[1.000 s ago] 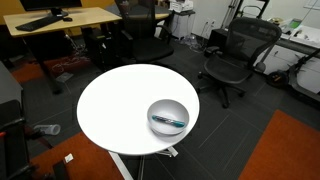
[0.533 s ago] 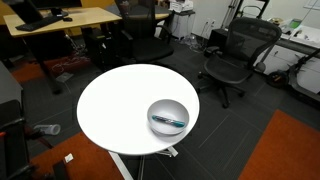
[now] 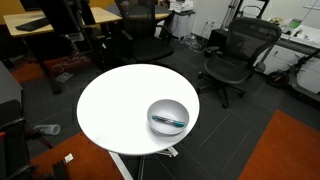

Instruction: Remove the marker from the mug cup and place it on the table

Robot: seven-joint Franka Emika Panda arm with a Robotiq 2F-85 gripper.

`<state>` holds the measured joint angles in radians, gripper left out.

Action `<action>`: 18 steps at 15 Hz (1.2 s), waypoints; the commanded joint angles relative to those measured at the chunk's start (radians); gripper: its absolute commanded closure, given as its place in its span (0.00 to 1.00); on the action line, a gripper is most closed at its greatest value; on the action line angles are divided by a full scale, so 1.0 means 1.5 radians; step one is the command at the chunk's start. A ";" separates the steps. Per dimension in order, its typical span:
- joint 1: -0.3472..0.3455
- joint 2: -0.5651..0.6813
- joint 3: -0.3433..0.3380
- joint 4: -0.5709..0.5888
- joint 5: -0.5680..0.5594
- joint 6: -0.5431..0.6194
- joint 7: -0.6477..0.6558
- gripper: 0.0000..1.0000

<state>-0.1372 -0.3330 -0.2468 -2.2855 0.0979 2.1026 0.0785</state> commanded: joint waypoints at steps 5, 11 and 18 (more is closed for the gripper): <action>-0.016 0.133 0.023 0.023 0.031 0.124 0.096 0.00; -0.012 0.239 0.026 0.051 0.036 0.201 0.129 0.00; -0.024 0.369 0.026 0.149 0.090 0.206 0.107 0.00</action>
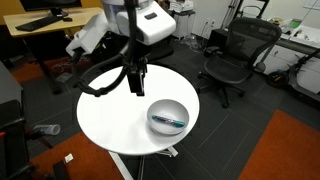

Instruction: Remove the marker from the mug cup and place it on the table

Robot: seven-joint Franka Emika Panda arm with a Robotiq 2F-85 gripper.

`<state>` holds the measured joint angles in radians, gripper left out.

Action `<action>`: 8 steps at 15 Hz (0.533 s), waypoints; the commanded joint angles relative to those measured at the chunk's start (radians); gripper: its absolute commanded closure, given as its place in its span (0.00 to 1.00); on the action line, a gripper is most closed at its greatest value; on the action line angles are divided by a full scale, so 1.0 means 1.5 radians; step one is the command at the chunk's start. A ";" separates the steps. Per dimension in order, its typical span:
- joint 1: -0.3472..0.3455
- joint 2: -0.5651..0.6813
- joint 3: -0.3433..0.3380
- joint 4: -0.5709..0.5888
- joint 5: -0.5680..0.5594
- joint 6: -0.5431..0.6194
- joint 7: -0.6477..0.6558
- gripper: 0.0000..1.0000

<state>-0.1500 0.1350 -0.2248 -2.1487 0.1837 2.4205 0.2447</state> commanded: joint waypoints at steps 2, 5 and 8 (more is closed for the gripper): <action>-0.019 0.092 0.013 0.086 0.043 -0.011 0.001 0.00; -0.026 0.147 0.015 0.127 0.051 -0.013 0.005 0.00; -0.032 0.197 0.018 0.163 0.054 -0.011 0.008 0.00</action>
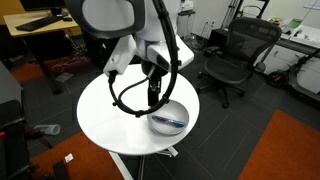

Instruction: Remove the marker from the mug cup and place it on the table

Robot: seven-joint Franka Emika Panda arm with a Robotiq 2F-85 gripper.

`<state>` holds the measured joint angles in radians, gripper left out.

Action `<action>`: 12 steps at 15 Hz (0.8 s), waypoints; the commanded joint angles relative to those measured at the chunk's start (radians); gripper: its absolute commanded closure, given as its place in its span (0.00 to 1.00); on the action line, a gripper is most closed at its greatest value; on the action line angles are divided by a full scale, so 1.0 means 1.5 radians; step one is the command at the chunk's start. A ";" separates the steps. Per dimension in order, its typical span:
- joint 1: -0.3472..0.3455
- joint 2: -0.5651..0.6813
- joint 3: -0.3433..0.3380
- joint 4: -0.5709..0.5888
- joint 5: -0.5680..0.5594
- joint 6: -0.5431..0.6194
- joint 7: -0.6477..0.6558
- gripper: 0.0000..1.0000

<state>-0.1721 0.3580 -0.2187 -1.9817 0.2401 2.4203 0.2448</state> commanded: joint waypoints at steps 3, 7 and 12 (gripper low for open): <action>-0.022 0.091 0.017 0.084 0.019 -0.013 0.011 0.00; -0.029 0.140 0.019 0.124 0.019 -0.009 0.016 0.00; -0.029 0.197 0.017 0.172 0.011 -0.017 0.035 0.00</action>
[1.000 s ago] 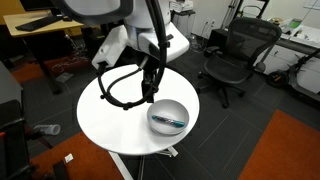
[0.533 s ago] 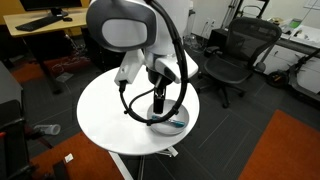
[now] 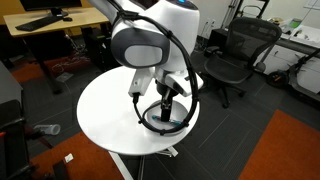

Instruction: Remove the marker from the mug cup and place it on the table

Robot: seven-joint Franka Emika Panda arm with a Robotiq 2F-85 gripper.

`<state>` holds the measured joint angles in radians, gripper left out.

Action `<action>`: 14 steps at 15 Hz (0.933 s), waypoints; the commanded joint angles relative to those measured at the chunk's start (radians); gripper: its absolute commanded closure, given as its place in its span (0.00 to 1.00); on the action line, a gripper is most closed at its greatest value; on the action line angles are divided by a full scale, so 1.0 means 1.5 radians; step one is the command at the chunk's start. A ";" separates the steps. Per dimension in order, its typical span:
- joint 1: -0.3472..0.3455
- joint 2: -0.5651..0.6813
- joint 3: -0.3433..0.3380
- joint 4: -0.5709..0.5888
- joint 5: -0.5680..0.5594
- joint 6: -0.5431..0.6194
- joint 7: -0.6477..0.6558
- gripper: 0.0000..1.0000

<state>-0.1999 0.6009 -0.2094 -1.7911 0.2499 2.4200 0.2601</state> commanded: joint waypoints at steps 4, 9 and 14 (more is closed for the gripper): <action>-0.005 0.077 0.004 0.080 -0.005 -0.023 0.046 0.00; 0.000 0.125 -0.005 0.124 -0.014 -0.026 0.075 0.00; 0.001 0.162 -0.013 0.161 -0.021 -0.034 0.095 0.00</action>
<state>-0.2006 0.8083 -0.2159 -1.6107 0.2408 2.4134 0.3561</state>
